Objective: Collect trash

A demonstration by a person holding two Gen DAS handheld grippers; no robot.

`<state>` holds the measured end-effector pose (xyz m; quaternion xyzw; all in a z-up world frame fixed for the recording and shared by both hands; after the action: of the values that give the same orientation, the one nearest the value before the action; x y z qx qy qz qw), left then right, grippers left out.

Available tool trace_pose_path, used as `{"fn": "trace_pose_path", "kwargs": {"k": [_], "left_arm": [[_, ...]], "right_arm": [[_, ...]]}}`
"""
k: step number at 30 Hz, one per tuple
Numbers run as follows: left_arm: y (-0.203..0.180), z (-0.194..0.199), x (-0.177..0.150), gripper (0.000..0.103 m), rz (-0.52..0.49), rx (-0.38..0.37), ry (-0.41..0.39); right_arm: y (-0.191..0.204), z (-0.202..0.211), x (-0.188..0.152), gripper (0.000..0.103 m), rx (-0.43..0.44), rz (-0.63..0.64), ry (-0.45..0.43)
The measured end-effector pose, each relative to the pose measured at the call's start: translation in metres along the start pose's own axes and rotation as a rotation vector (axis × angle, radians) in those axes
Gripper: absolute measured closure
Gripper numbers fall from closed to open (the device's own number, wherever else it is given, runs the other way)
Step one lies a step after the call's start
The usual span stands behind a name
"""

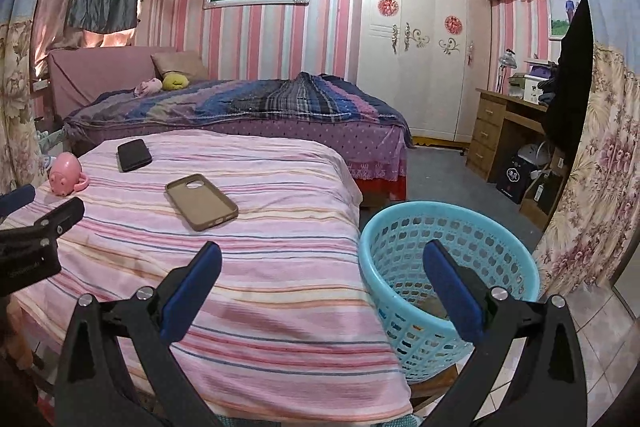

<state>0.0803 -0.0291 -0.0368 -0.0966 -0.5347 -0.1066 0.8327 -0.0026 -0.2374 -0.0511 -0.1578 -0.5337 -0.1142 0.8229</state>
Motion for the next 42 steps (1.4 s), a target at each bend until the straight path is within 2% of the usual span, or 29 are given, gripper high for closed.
{"fn": "trace_pose_path", "kwargs": {"k": [42], "left_arm": [[-0.0025, -0.0002, 0.0022, 0.006, -0.021, 0.004, -0.019]], "right_arm": [[-0.0011, -0.0019, 0.0073, 0.005, -0.021, 0.007, -0.016]]}}
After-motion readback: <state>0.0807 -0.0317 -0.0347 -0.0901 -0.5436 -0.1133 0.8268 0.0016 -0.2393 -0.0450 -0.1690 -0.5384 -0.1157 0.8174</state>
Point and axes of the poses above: each gripper's, at about its wrist camera, not at the fingertips, and z roughly against the way its jaws point, y to its left, x to its top, the point moved 6 cm from there along -z, roughly the way its jaws point, and after that the axes turned 13 degrees about -x, right-handed, at the moved point
